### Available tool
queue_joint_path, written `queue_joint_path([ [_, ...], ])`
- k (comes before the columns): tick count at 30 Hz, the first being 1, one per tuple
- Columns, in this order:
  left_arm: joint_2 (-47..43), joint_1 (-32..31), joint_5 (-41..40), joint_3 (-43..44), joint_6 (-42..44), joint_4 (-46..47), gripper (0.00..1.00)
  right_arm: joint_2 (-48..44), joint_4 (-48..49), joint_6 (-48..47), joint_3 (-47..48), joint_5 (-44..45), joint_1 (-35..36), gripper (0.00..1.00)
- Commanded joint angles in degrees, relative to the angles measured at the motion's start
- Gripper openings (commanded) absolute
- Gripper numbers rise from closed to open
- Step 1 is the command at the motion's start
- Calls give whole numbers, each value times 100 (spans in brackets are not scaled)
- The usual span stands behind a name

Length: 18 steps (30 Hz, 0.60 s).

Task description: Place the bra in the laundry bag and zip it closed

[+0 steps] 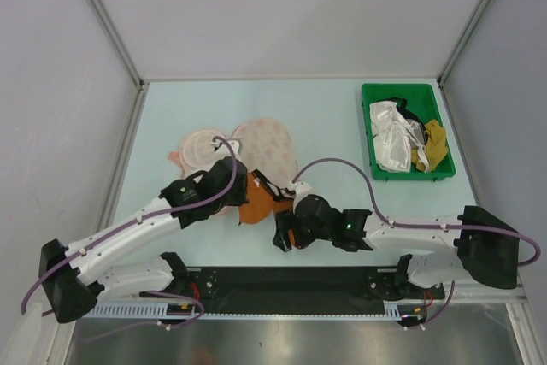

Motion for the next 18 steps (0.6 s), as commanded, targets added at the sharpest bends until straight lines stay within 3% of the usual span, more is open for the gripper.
queue_joint_path([
  [1, -600, 133, -495, -353, -274, -524, 0, -461, 2264, 584, -894, -2433, -469, 80],
  [9, -1111, 185, -583, -767, -231, -436, 0, -2050, 1370, 875, -1519, -1951, -1638, 91],
  [16, -1120, 194, -549, -346, -11, -410, 0, -2308, 1070, 883, -1607, -2144, -2061, 91],
  [18, -1111, 194, -522, -180, 50, -410, 0, -2247, 1420, 1103, -1703, -2284, -1947, 91],
])
